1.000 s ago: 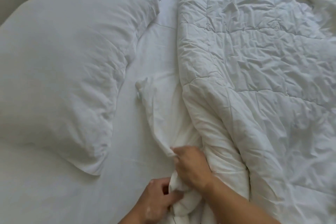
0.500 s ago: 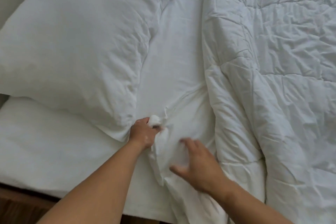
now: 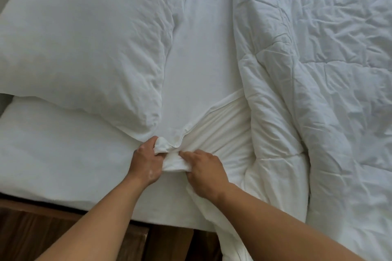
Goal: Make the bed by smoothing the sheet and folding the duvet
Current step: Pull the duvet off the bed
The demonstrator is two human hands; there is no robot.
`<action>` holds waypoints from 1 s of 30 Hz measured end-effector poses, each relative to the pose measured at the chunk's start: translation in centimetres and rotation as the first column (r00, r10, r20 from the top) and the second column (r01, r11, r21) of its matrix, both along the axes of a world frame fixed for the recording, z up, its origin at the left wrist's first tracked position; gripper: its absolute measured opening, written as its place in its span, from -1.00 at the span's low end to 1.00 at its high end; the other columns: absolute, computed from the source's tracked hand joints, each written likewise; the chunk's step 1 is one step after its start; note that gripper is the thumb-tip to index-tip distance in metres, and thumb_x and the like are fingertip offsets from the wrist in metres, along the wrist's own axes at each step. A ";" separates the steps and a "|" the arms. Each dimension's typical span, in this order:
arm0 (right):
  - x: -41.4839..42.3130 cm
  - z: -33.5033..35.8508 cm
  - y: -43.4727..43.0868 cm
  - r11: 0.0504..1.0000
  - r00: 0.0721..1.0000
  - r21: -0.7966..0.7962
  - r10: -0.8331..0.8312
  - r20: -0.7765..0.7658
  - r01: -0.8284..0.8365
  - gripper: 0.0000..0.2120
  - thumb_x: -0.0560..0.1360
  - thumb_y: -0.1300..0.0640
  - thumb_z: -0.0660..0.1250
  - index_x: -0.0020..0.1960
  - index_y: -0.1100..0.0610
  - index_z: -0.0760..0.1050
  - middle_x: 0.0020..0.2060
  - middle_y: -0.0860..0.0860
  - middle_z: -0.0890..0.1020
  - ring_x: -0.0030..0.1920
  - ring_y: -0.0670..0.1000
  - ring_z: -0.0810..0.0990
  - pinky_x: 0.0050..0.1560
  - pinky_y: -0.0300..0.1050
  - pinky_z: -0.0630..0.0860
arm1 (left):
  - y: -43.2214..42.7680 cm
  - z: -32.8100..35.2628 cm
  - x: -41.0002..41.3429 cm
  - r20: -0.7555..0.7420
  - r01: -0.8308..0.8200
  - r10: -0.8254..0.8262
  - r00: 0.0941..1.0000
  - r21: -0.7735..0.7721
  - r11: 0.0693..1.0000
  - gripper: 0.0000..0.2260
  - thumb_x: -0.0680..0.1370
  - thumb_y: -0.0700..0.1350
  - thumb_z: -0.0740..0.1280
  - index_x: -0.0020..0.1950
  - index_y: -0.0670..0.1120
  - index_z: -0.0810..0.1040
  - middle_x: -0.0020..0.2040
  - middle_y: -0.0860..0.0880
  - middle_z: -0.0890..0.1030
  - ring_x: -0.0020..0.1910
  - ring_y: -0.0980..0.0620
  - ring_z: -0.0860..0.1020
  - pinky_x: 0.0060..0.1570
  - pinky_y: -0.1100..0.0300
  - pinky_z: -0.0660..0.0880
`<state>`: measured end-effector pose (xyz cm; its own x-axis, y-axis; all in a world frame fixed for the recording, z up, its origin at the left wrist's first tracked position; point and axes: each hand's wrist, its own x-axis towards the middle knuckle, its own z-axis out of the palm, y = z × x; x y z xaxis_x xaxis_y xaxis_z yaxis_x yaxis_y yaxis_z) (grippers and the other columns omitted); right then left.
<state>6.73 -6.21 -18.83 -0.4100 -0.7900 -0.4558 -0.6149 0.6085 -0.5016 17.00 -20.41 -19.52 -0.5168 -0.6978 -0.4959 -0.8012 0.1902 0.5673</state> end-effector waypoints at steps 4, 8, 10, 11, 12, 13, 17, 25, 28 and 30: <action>4.6 0.5 1.1 0.988 0.981 0.011 0.155 0.116 -0.157 -0.44 0.52 0.18 0.23 0.49 -0.12 0.37 0.13 0.03 0.58 0.12 0.15 0.57 0.15 0.04 0.50 | 1.3 1.0 6.5 0.093 -0.066 0.068 0.993 -0.019 0.998 -0.89 0.55 -0.18 0.35 -0.17 -0.05 0.50 -0.25 -0.01 0.57 -0.25 0.02 0.51 -0.35 0.22 0.38; 10.2 0.2 2.1 0.957 0.947 -0.006 0.288 0.140 -0.290 -0.40 0.50 0.20 0.32 0.50 -0.09 0.33 0.12 0.06 0.55 0.10 0.18 0.54 0.13 0.10 0.51 | 2.9 0.5 11.9 0.221 -0.160 0.189 0.957 -0.143 0.977 -0.88 0.55 -0.25 0.30 -0.15 -0.07 0.49 -0.25 -0.02 0.53 -0.20 -0.12 0.51 -0.27 0.10 0.36; 12.0 0.0 2.9 0.947 0.939 -0.019 0.319 0.131 -0.319 -0.39 0.50 0.21 0.35 0.50 -0.08 0.32 0.11 0.07 0.54 0.09 0.18 0.54 0.12 0.12 0.52 | 3.5 0.3 13.5 0.237 -0.178 0.231 0.944 -0.227 0.958 -0.92 0.55 -0.25 0.29 -0.13 -0.10 0.49 -0.23 -0.06 0.52 -0.16 -0.19 0.49 -0.17 0.08 0.37; 12.4 0.0 3.5 0.947 0.939 -0.015 0.320 0.129 -0.321 -0.39 0.50 0.21 0.35 0.50 -0.06 0.30 0.12 0.07 0.53 0.09 0.18 0.54 0.12 0.11 0.52 | 4.0 0.3 14.0 0.234 -0.174 0.236 0.943 -0.256 0.951 -0.93 0.54 -0.24 0.29 -0.12 -0.10 0.48 -0.20 -0.09 0.53 -0.15 -0.19 0.48 -0.15 0.08 0.38; 12.6 0.0 4.2 0.947 0.938 -0.007 0.320 0.135 -0.322 -0.39 0.50 0.22 0.35 0.50 -0.04 0.28 0.13 0.09 0.53 0.09 0.19 0.54 0.11 0.12 0.53 | 4.6 0.3 14.0 0.233 -0.171 0.236 0.943 -0.269 0.948 -0.93 0.54 -0.24 0.29 -0.12 -0.10 0.48 -0.18 -0.12 0.54 -0.15 -0.18 0.46 -0.14 0.08 0.37; 12.7 0.2 5.0 0.946 0.936 0.000 0.322 0.143 -0.325 -0.39 0.50 0.23 0.35 0.49 -0.01 0.25 0.15 0.10 0.51 0.10 0.20 0.54 0.11 0.13 0.53 | 5.1 0.4 13.9 0.231 -0.172 0.236 0.944 -0.266 0.948 -0.93 0.54 -0.23 0.28 -0.12 -0.09 0.47 -0.15 -0.15 0.57 -0.14 -0.19 0.46 -0.14 0.08 0.37; 12.0 3.3 9.4 0.961 0.958 -0.095 0.268 0.100 -0.258 -0.41 0.51 0.21 0.32 0.49 0.03 0.23 0.31 0.10 0.46 0.23 0.20 0.49 0.18 0.15 0.53 | 7.1 2.0 11.5 0.345 -0.210 0.250 0.904 -0.152 0.966 -0.72 0.57 -0.02 0.30 0.20 -0.14 0.43 0.15 -0.24 0.56 0.13 -0.28 0.50 -0.03 0.04 0.38; 3.9 12.2 24.2 0.995 0.996 -0.055 -0.074 0.057 0.077 -0.50 0.60 0.06 0.20 0.53 -0.06 0.27 0.46 -0.13 0.32 0.40 -0.06 0.37 0.34 -0.17 0.39 | 17.8 11.1 2.5 0.289 0.123 -0.109 0.951 -0.030 0.992 -0.40 0.58 0.17 0.26 0.58 0.08 0.17 0.56 -0.05 0.14 0.51 -0.12 0.18 0.47 -0.11 0.23; 0.5 14.5 30.5 0.933 0.945 0.178 -0.325 0.041 0.313 -0.48 0.59 0.00 0.24 0.52 -0.06 0.25 0.42 -0.10 0.33 0.38 0.00 0.41 0.31 -0.11 0.43 | 23.7 13.6 -0.8 0.171 0.222 -0.232 0.958 0.074 0.972 -0.40 0.56 0.15 0.29 0.56 0.05 0.23 0.53 -0.05 0.21 0.50 -0.09 0.22 0.48 -0.05 0.23; -1.4 16.0 34.8 0.818 0.859 0.328 -0.511 0.033 0.473 -0.48 0.58 0.01 0.27 0.51 0.00 0.28 0.39 -0.02 0.37 0.35 0.06 0.45 0.29 -0.08 0.45 | 27.4 14.7 -2.1 0.171 0.302 -0.314 0.934 0.091 0.949 -0.40 0.54 0.15 0.30 0.55 0.06 0.24 0.52 -0.04 0.23 0.48 -0.09 0.25 0.46 -0.04 0.27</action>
